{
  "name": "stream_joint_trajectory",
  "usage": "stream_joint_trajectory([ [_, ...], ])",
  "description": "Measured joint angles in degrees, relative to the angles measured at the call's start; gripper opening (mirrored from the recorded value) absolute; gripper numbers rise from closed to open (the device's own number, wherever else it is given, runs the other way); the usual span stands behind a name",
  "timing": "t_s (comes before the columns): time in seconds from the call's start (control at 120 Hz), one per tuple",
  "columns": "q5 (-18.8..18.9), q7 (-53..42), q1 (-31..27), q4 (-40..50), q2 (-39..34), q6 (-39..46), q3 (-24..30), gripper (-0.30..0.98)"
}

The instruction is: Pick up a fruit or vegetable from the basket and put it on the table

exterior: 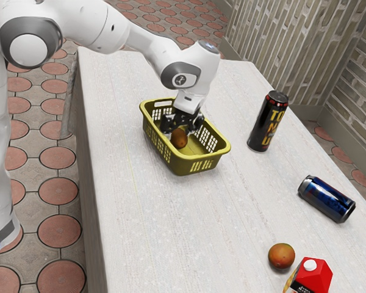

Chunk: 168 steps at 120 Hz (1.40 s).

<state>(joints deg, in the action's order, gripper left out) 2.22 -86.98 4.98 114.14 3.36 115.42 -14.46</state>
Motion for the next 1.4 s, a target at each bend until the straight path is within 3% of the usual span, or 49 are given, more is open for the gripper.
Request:
stream_joint_trajectory([
  [0.042,0.01,0.01,-0.03,0.04,0.03,0.54,0.02,0.19],
  [0.267,-0.21,0.07,0.35,0.06,-0.90,1.99,-0.02,0.24],
  [0.425,-0.42,-0.05,2.02,-0.32,-11.10,0.23,0.38,0.27],
  [0.533,-2.02,-0.09,5.85,-0.87,-14.55,-2.20,7.31,0.27],
  [0.683,-5.05,-0.04,6.89,-2.51,-14.71,-3.97,15.50,0.27],
  [0.858,-6.40,0.18,7.45,-6.06,-7.93,-4.42,18.86,0.27],
  [1.275,-6.34,1.05,13.79,-15.07,8.55,-1.17,18.76,0.27],
  [1.4,-6.25,1.25,13.67,-16.10,10.44,-0.29,18.45,0.27],
])
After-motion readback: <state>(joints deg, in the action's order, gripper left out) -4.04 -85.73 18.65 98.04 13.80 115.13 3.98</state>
